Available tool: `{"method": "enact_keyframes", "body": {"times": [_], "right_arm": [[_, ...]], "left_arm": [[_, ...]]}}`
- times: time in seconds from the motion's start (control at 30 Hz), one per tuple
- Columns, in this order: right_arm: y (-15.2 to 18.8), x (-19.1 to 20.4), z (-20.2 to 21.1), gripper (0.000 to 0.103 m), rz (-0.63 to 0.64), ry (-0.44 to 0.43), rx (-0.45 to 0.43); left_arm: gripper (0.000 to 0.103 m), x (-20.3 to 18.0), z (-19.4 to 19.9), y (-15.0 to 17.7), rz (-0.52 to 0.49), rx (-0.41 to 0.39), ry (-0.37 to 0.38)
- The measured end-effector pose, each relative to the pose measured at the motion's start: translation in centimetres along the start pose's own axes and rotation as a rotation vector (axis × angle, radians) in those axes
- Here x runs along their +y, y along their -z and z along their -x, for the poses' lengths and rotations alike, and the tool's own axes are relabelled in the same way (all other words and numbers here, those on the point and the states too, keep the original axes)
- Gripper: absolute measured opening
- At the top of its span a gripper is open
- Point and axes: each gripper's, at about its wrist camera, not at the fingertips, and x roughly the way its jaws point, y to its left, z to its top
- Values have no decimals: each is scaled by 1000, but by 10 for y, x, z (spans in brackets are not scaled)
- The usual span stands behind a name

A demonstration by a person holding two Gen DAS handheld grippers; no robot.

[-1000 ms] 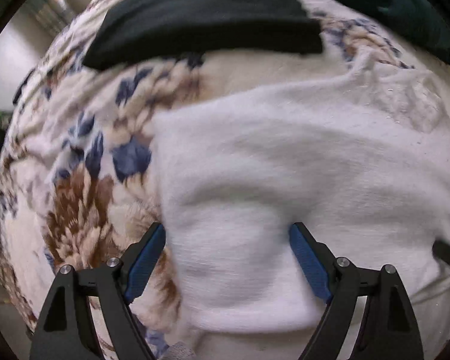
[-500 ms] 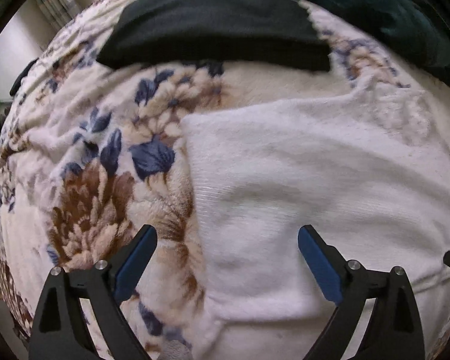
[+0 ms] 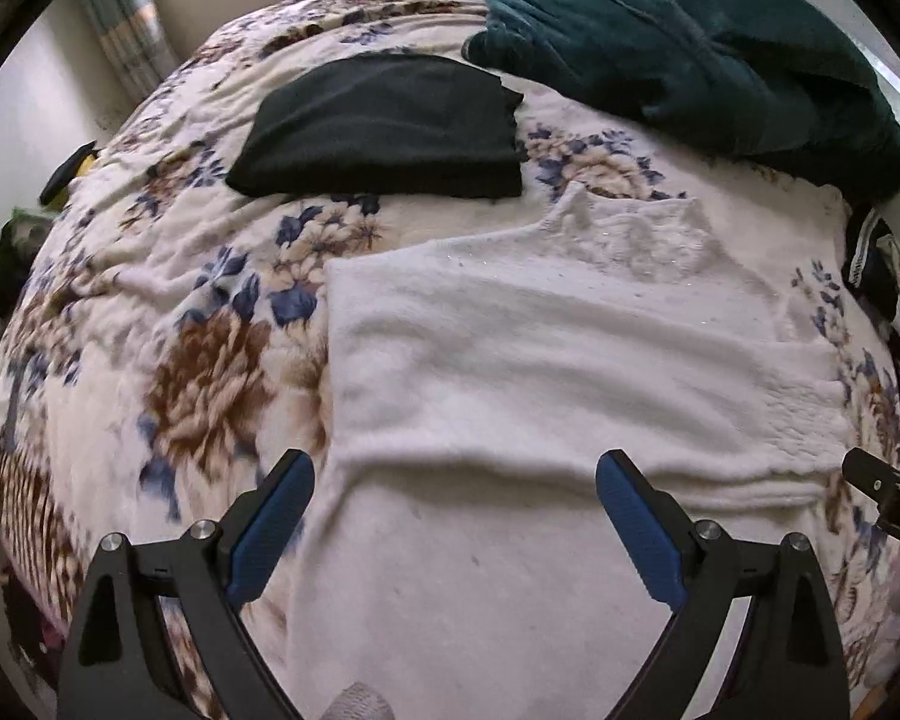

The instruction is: Fold small clothes

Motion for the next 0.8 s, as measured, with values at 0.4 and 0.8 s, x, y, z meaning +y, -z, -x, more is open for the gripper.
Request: {"method": "enact_keyframes", "body": {"times": [0.4, 0.8], "right_arm": [[4, -120, 40, 102, 36, -286, 68], [-10, -253, -71, 102, 28, -500, 327]], "left_arm": [[96, -95, 74, 70, 131, 8, -59], [96, -284, -9, 230, -132, 352, 117]]}}
